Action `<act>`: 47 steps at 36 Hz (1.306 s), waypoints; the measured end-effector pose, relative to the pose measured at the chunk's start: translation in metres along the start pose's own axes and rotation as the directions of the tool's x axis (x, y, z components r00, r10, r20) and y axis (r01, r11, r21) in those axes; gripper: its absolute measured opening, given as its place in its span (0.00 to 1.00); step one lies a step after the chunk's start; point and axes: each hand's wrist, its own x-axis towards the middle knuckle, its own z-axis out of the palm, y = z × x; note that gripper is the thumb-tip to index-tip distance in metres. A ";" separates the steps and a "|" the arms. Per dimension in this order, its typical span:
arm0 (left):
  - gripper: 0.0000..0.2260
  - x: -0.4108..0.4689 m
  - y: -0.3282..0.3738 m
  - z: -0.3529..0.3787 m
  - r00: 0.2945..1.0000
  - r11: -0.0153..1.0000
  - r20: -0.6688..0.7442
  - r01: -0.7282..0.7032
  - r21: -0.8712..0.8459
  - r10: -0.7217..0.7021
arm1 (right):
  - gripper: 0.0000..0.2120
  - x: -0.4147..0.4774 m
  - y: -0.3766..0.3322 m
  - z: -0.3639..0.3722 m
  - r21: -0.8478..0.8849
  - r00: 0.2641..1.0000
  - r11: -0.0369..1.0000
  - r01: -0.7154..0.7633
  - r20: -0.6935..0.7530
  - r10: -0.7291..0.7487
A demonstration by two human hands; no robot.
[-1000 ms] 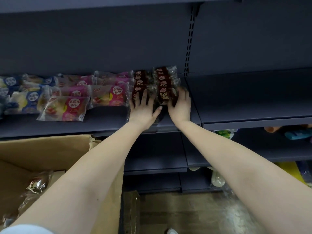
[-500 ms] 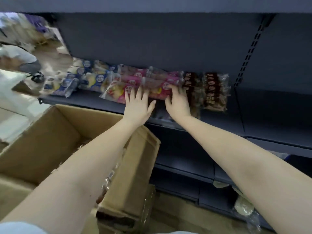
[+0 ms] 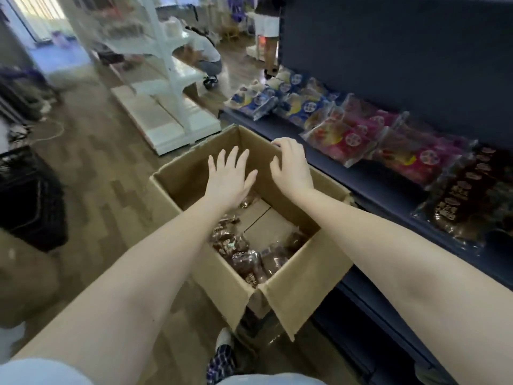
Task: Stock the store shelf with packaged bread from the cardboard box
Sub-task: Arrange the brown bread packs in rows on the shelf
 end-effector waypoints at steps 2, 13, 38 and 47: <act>0.27 -0.006 -0.020 0.000 0.999 0.998 0.019 0.049 0.025 -0.050 | 0.16 0.001 -0.014 0.018 0.035 0.999 0.999 0.029 0.034 -0.031; 0.28 0.007 -0.074 0.018 0.978 0.988 0.141 0.151 0.033 -0.155 | 0.17 0.003 -0.034 0.083 0.092 0.981 0.994 0.059 0.180 -0.075; 0.31 0.110 -0.113 0.144 0.492 0.992 0.865 -0.009 0.124 -0.103 | 0.23 0.019 0.075 0.221 -0.040 0.852 0.951 -0.306 0.435 0.292; 0.34 0.133 -0.126 0.182 0.435 0.973 0.891 -0.231 -0.030 0.131 | 0.31 0.020 0.115 0.260 -0.130 0.679 0.942 -0.310 0.663 0.315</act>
